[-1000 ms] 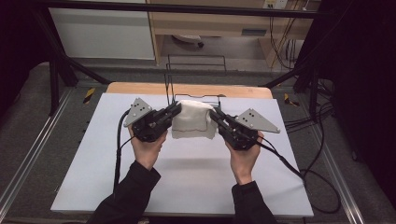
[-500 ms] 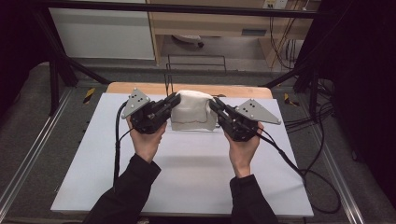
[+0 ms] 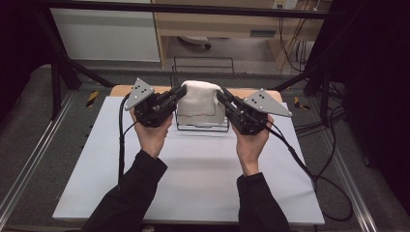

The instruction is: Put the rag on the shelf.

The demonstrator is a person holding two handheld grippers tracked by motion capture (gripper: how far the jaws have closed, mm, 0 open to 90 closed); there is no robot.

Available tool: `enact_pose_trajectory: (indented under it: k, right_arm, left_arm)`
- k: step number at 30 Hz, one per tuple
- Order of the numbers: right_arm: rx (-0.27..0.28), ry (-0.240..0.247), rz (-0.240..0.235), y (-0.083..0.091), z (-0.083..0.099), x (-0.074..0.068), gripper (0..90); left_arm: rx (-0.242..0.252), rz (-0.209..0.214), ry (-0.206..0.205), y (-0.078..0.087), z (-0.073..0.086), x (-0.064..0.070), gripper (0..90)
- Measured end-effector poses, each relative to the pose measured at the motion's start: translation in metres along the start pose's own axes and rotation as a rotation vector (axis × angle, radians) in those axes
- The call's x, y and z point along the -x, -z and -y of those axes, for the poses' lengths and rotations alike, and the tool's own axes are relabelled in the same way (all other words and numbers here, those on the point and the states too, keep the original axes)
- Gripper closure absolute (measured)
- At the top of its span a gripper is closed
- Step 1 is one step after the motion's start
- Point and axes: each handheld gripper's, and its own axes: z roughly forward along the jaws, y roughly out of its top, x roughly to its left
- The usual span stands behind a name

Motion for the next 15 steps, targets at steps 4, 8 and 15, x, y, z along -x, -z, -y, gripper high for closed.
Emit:
enact_pose_trajectory:
  k: [4, 8, 15]
  right_arm:
    - [0.013, -0.002, 0.006, -0.004, -0.005, 0.001, 83.1]
    - [0.023, -0.001, 0.010, -0.009, -0.012, 0.004, 83.1]
    - [0.038, 0.011, 0.029, -0.017, -0.026, 0.009, 83.1]
  left_arm:
    - [0.011, -0.007, -0.008, -0.004, -0.006, -0.002, 83.1]
    - [0.018, -0.008, 0.004, -0.009, -0.014, -0.005, 83.1]
    - [0.037, -0.017, -0.007, -0.017, -0.027, -0.007, 83.1]
